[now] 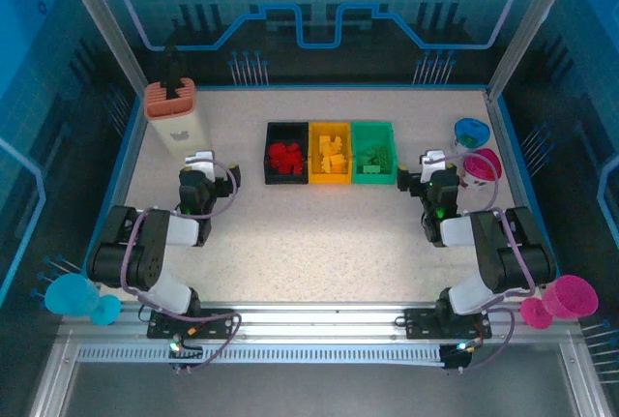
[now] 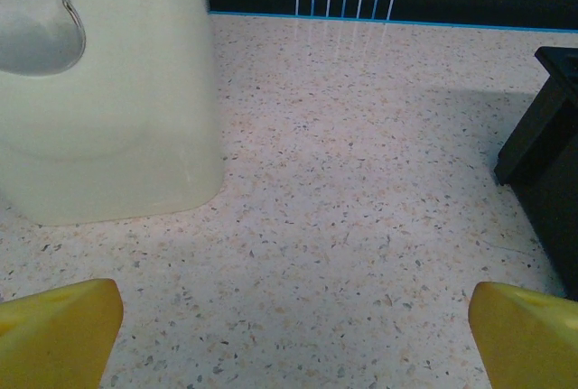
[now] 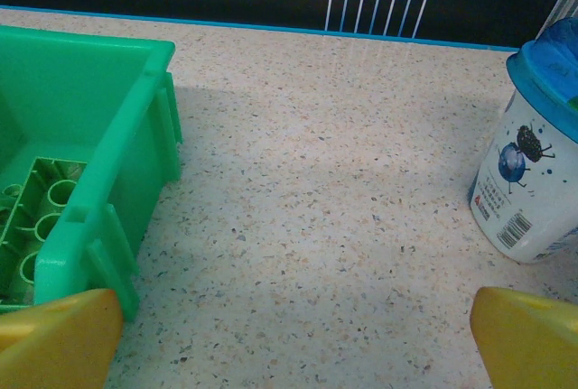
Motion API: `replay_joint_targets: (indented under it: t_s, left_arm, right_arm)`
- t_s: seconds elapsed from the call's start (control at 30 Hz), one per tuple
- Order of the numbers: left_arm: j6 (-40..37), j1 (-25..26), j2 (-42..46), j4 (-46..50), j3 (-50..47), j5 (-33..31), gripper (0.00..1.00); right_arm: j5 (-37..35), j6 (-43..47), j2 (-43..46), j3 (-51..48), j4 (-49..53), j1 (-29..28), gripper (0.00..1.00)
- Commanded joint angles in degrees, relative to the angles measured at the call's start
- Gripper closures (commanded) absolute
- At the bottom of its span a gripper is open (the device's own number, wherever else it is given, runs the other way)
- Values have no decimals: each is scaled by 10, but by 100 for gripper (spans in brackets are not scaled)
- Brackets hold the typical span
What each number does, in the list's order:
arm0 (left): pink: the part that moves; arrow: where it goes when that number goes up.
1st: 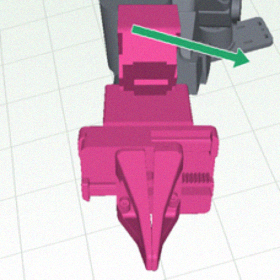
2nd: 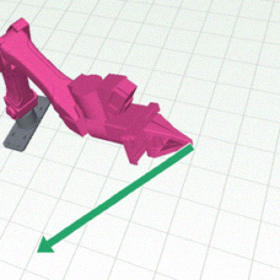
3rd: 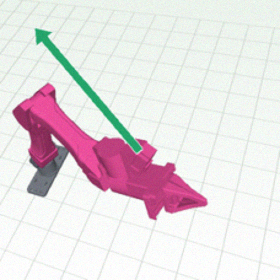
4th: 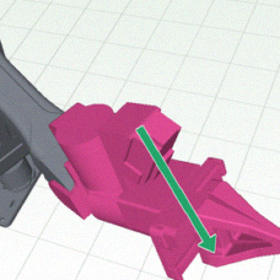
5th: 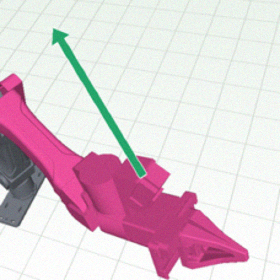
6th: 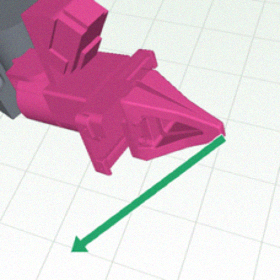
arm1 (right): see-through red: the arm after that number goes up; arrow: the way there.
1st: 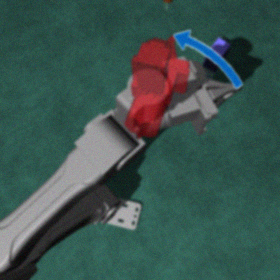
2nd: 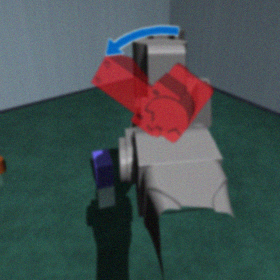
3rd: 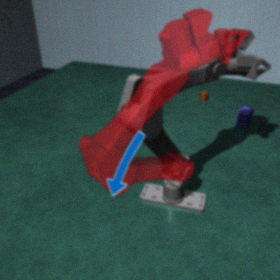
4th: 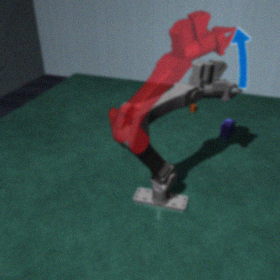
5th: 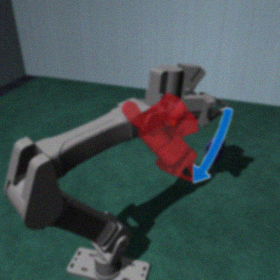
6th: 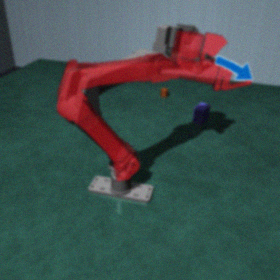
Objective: Sort the legos into containers by color
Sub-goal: Reset both arms
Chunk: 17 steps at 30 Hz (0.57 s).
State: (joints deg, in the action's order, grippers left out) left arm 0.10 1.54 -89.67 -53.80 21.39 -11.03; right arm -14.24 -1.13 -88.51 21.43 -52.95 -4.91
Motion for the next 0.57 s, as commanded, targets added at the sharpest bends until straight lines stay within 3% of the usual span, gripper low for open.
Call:
replay_joint_targets:
  t_s: [0.0,0.53]
  left_arm:
    - [10,-5,9,0,1,11,1]
    - [10,-5,8,1,2,14,1]
  right_arm:
    - [7,-7,6,2,2,2,0]
    - [7,-5,6,3,3,2,0]
